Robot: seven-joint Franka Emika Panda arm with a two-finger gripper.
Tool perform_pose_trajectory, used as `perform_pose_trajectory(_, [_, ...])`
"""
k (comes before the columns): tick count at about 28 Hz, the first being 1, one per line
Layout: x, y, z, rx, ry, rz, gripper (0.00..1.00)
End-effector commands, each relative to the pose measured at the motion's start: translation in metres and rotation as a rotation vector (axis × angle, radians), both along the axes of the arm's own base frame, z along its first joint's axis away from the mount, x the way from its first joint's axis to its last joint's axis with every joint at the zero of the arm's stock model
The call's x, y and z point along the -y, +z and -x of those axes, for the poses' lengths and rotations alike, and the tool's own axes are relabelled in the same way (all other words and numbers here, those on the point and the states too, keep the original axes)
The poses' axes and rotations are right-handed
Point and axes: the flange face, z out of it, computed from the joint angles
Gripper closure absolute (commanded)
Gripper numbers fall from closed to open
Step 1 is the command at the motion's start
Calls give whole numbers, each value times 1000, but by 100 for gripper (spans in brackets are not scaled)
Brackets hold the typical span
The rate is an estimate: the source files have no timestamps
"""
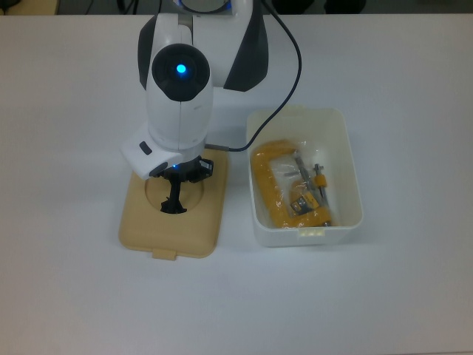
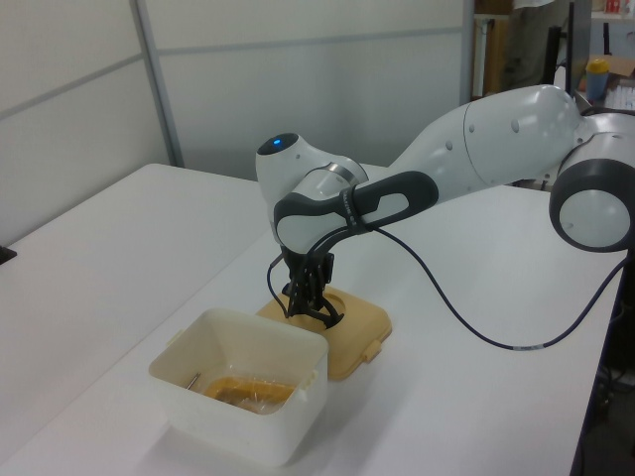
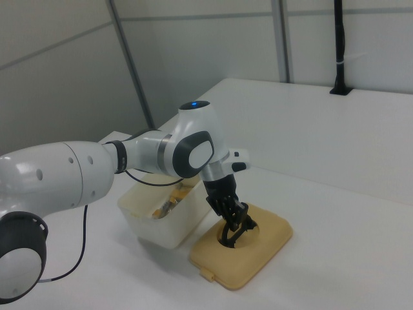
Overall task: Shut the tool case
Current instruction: 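Close the gripper on the black lid handle, then lift the tan lid and carry it over the white box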
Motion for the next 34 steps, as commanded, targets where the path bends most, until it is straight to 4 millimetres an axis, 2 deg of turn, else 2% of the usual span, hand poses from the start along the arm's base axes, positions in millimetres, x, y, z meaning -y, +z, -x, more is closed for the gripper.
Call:
perform_pose_trajectory(1, [-3,21,1,40,-9,8,100])
perform_pose_trajectory(11, [11,85,14,25,12,-17,100])
perform_pose_trajectory(14, [20,113,18,29,12,-57,100])
perform_pose_trajectory(21, [20,146,27,25,7,-74,100])
perform_pose_trajectory(28, [2,165,29,33,-15,-89,100])
perform_pose_trajectory(33, [-24,168,31,38,-18,-95,100])
perform_pose_trajectory(34, [-36,168,32,38,-14,-95,100])
